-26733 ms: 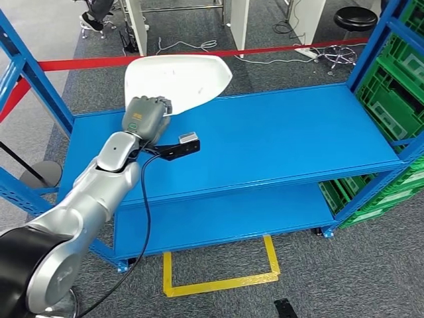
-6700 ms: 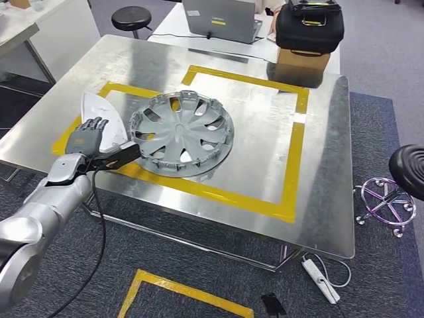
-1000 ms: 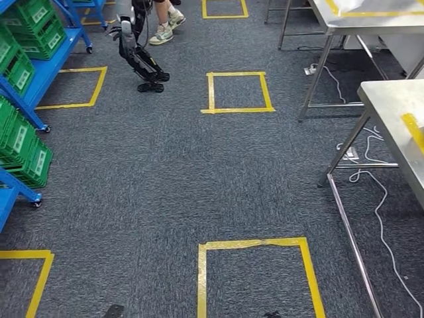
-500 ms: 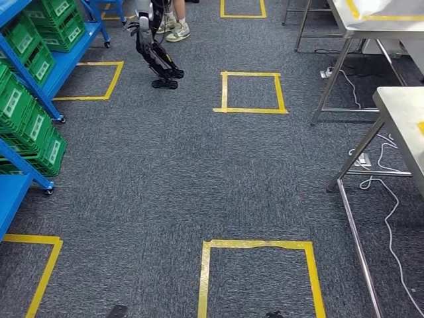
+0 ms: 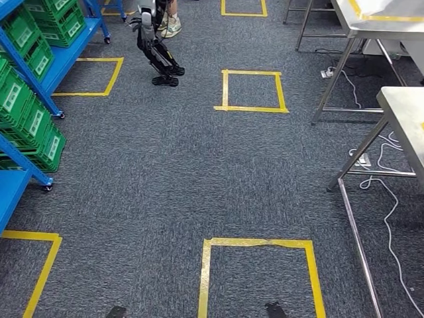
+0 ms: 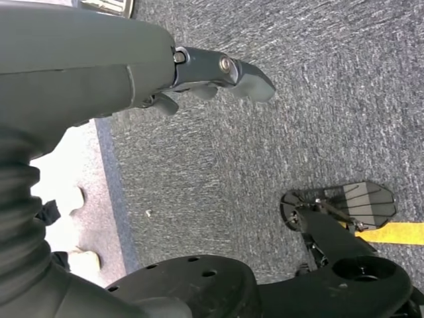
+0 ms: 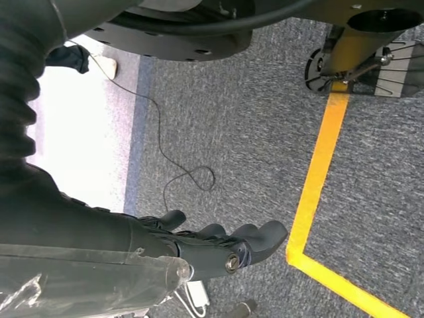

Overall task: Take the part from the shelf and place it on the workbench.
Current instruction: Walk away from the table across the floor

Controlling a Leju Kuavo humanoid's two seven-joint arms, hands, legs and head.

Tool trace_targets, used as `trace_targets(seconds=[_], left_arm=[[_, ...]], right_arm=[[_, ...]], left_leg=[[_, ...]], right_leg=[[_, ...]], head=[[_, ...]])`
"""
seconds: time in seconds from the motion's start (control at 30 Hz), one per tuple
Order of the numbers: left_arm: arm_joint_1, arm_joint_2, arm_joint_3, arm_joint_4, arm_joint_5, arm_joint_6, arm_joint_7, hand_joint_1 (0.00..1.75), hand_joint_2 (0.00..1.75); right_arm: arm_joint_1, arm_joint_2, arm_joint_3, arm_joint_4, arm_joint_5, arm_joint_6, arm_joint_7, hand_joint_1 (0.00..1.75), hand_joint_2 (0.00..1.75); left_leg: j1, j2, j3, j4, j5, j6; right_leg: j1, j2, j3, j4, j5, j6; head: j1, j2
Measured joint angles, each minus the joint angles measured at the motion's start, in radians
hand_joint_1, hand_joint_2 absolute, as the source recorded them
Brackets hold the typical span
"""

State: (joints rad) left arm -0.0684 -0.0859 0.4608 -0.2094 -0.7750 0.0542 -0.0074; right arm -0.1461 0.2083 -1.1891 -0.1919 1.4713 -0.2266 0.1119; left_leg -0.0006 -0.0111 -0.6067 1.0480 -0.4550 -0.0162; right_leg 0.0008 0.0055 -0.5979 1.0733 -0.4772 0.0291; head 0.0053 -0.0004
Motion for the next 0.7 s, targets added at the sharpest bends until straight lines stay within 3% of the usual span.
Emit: trace_targets(seconds=[0.4, 0.47, 0.53, 0.63, 0.7], left_arm=[[0.0, -0.002, 0.0, 0.0, -0.001, 0.0, -0.003, 0.0, 1.75], [0.0, -0.002, 0.0, 0.0, -0.002, 0.0, -0.003, 0.0, 0.87], [0.0, -0.001, 0.0, 0.0, -0.002, 0.001, -0.004, 0.0, 0.0], [0.0, -0.003, 0.001, 0.0, -0.003, 0.001, -0.007, 0.0, 0.0], [-0.001, -0.004, 0.001, 0.0, -0.003, 0.001, -0.008, 0.0, 0.0]], right_arm=[[-0.009, 0.0, 0.0, 0.0, -0.001, -0.004, -0.001, 0.0, 1.75], [-0.009, 0.0, 0.0, 0.0, -0.002, -0.005, 0.001, 0.0, 0.87], [-0.006, 0.0, 0.0, 0.0, -0.005, -0.008, 0.003, 0.0, 0.0], [0.004, 0.002, 0.0, 0.0, -0.012, -0.014, 0.002, 0.0, 0.0], [0.011, 0.002, 0.0, 0.0, -0.012, -0.014, 0.001, 0.0, 0.0]], left_leg=[[0.0, 0.0, -0.055, 0.08, -0.025, -0.003], [0.0, 0.0, -0.064, 0.09, -0.027, -0.004], [-0.002, 0.0, -0.071, 0.097, -0.03, 0.003], [0.001, 0.0, -0.053, 0.061, -0.015, 0.023], [0.007, 0.0, -0.033, 0.031, -0.003, 0.026]], right_leg=[[0.0, 0.0, -0.06, 0.088, -0.028, -0.004], [0.0, 0.0, -0.068, 0.098, -0.03, -0.004], [-0.004, 0.0, -0.072, 0.098, -0.029, 0.001], [-0.005, -0.001, -0.066, 0.091, -0.029, 0.013], [-0.005, 0.0, -0.084, 0.142, -0.063, 0.02]], head=[[0.0, 0.0], [0.0, 0.0], [0.0, 0.0], [0.0, 0.0], [0.003, 0.0]])
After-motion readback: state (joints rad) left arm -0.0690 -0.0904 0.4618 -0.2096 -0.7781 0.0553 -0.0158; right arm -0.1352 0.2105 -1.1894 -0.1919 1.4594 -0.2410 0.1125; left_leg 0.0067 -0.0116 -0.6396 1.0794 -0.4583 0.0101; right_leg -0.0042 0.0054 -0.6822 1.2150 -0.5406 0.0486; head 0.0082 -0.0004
